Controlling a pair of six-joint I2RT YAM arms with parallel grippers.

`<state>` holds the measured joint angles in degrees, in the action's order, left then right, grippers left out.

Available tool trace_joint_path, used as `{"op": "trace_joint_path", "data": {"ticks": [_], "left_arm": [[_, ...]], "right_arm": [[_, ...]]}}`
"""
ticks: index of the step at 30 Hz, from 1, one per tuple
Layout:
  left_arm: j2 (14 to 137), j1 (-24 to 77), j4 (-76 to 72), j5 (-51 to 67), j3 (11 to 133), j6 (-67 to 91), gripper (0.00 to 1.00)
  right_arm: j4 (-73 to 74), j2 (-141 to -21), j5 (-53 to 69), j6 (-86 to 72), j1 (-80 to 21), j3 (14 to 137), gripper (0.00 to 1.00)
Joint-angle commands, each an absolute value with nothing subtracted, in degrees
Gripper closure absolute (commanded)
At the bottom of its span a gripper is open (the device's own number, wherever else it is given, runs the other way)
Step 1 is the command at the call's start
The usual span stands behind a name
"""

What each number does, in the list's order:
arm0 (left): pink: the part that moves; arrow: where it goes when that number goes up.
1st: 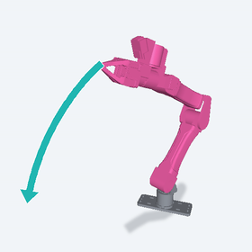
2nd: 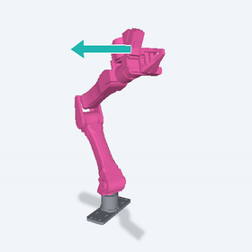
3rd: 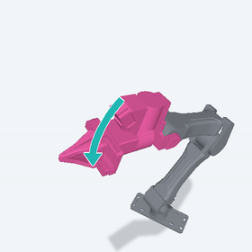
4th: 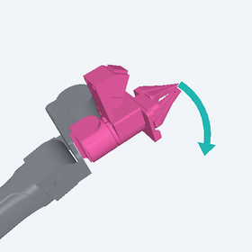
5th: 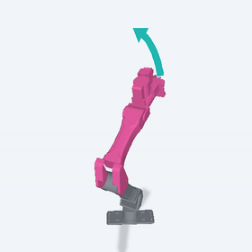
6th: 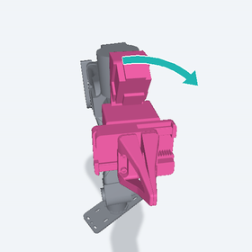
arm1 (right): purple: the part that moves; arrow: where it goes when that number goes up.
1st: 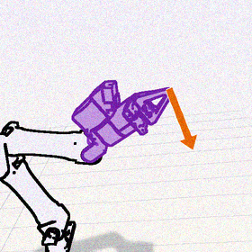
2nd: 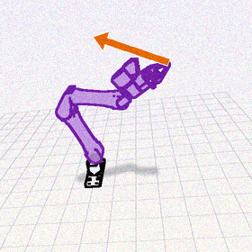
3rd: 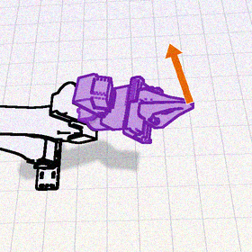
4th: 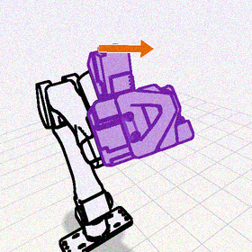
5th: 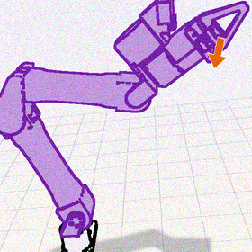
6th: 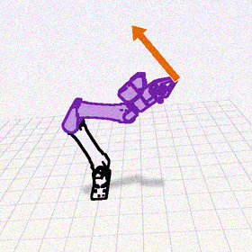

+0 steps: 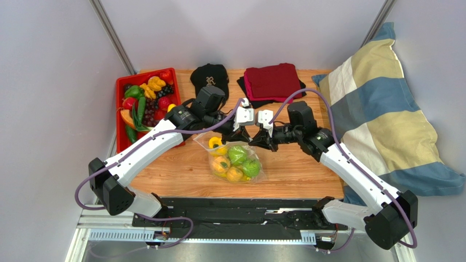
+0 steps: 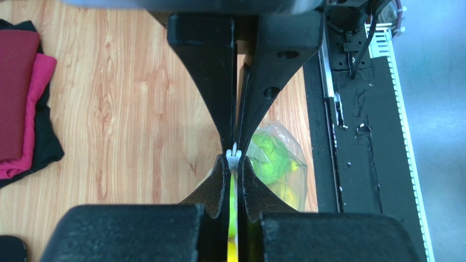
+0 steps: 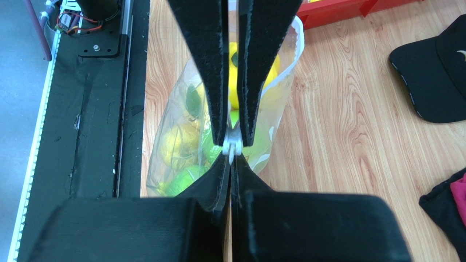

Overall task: Place the food in the zip-top bag and seal the zipper
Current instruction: Zip the zipper food storage bag at the center of the board.

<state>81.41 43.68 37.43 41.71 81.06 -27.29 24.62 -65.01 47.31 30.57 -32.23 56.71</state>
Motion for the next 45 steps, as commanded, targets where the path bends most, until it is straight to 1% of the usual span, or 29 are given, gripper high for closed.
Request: {"op": "trace_joint_path", "data": {"ticks": [1, 10, 26, 35, 45], "left_arm": [[79.8, 41.6, 40.8, 40.8, 81.2, -29.9, 1.0], [78.6, 39.2, 42.7, 36.8, 77.3, -33.8, 1.0], [73.9, 27.8, 51.3, 34.7, 75.4, -41.7, 1.0], [71.0, 21.9, 55.8, 32.3, 74.5, -45.3, 1.0], [68.2, 17.7, 58.7, 28.6, 74.1, -49.0, 1.0]], "right_arm": [[24.3, -62.1, 46.7, 33.1, -32.2, 55.3, 1.0], [22.4, -60.3, 47.2, 31.6, -30.7, 54.4, 1.0], [22.8, -56.9, 46.1, 32.3, -23.7, 51.5, 1.0], [26.0, -53.3, 44.9, 32.2, -18.9, 49.8, 1.0], [26.9, -49.5, 42.7, 30.1, -16.1, 49.2, 1.0]]}}
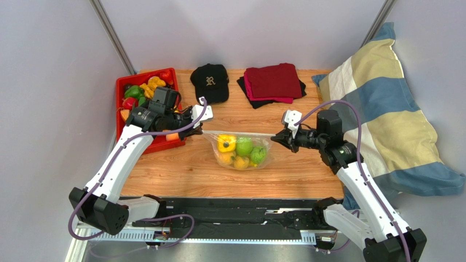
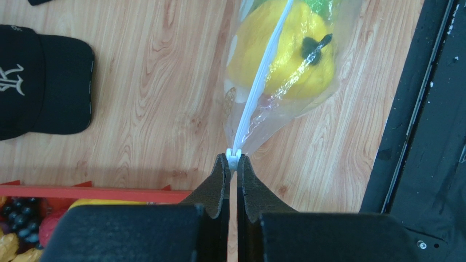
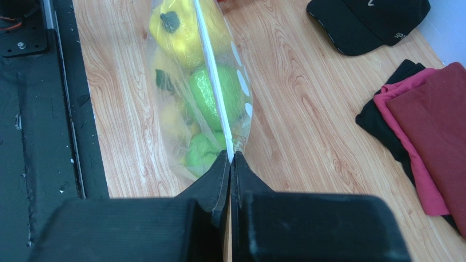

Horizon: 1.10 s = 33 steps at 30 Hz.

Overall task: Place the food in the zip-top bag and seal the zipper
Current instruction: Zip the zipper food storage bag at the center of the board, then place the zipper food storage bag at the center of the board.

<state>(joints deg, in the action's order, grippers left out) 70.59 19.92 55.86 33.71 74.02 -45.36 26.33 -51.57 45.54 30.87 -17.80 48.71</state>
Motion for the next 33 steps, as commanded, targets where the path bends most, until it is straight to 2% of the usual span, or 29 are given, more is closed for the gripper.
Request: {"op": "trace_joint_path", "data": {"ticks": [1, 4, 9, 13, 17, 21, 25, 33], "left_arm": [[67.7, 17.6, 58.9, 28.4, 74.0, -49.1, 1.0], [67.0, 17.7, 59.8, 28.9, 74.3, -48.5, 1.0], [66.2, 18.1, 70.2, 40.1, 79.2, -50.4, 1.0], [65.7, 21.0, 74.2, 40.8, 79.3, -50.2, 1.0], [67.8, 21.1, 71.0, 39.7, 78.4, -45.2, 1.0], [75.9, 21.0, 58.7, 33.3, 78.8, -37.6, 1.0], [87.5, 19.7, 50.8, 27.9, 84.5, -33.2, 1.0], [104.7, 18.3, 43.2, 24.9, 93.2, -26.6, 1.0]], "right_arm": [[26.9, -49.1, 42.6, 30.0, -16.0, 49.3, 1.0], [27.8, -48.3, 42.9, 29.4, -15.7, 49.9, 1.0], [32.4, -45.9, 45.8, 25.4, -15.7, 51.9, 1.0], [33.7, -42.0, 48.1, 20.0, -16.0, 50.2, 1.0], [34.4, -41.6, 44.2, 17.8, -16.1, 47.9, 1.0], [27.1, -48.0, 35.9, 16.4, -16.0, 46.9, 1.0], [20.1, -63.3, 27.7, 17.9, -15.5, 49.5, 1.0], [15.2, -84.4, 25.8, 18.1, -11.5, 61.8, 1.0]]}}
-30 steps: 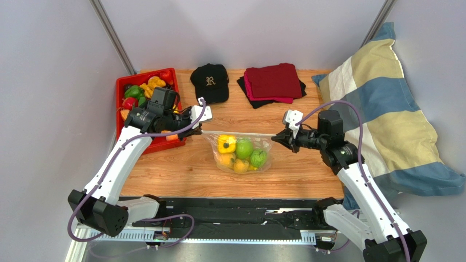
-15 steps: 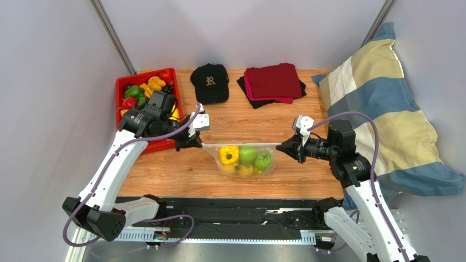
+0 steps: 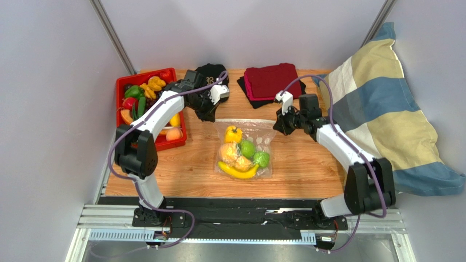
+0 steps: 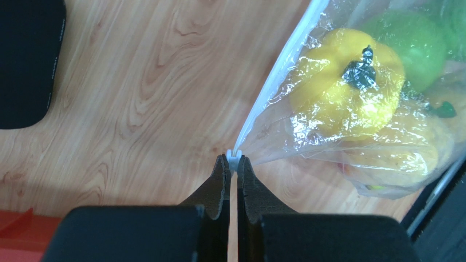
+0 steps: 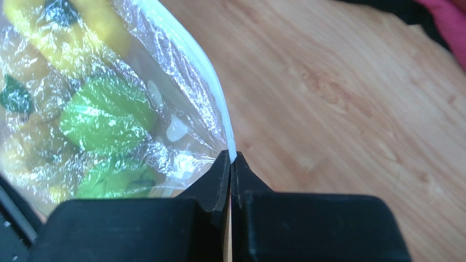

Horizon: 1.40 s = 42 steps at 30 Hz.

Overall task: Place the food in the zip-top bag and seal the zipper
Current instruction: Place the zipper food storage bag at the center of the board, then reset both arms

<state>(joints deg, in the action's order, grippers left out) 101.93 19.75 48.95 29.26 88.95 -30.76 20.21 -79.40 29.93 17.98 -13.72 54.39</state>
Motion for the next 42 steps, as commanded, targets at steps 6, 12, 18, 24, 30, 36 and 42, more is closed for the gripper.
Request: {"op": "trace_joint_path", "data": {"ticks": [6, 12, 18, 24, 30, 36, 42], "left_arm": [[108.5, 16.6, 41.8, 23.8, 96.5, -23.8, 0.87], [104.5, 16.1, 42.5, 25.7, 96.9, -22.1, 0.44], [95.5, 14.6, 44.2, 28.3, 96.0, -17.8, 0.01], [87.7, 9.5, 50.1, 31.6, 98.6, -11.8, 0.01], [80.8, 3.7, 54.4, 33.7, 94.8, -9.9, 0.01], [77.2, 1.1, 54.8, 29.3, 88.4, -7.5, 0.01], [75.1, 0.8, 52.1, 30.8, 83.6, -5.0, 0.01]], "right_arm": [[19.6, -90.8, 27.9, 16.3, -11.0, 66.5, 0.84], [22.6, -87.6, 27.9, 12.0, -10.2, 68.5, 0.34], [28.0, -79.6, 27.9, 9.8, -8.8, 71.5, 0.08], [33.3, -73.7, 24.3, 7.0, -6.2, 71.7, 0.0], [36.2, -67.7, 25.3, 1.4, -2.1, 67.0, 0.0], [36.5, -61.1, 26.5, -1.2, 1.8, 62.1, 0.0], [36.8, -58.6, 25.1, -2.1, 2.5, 58.7, 0.0]]}}
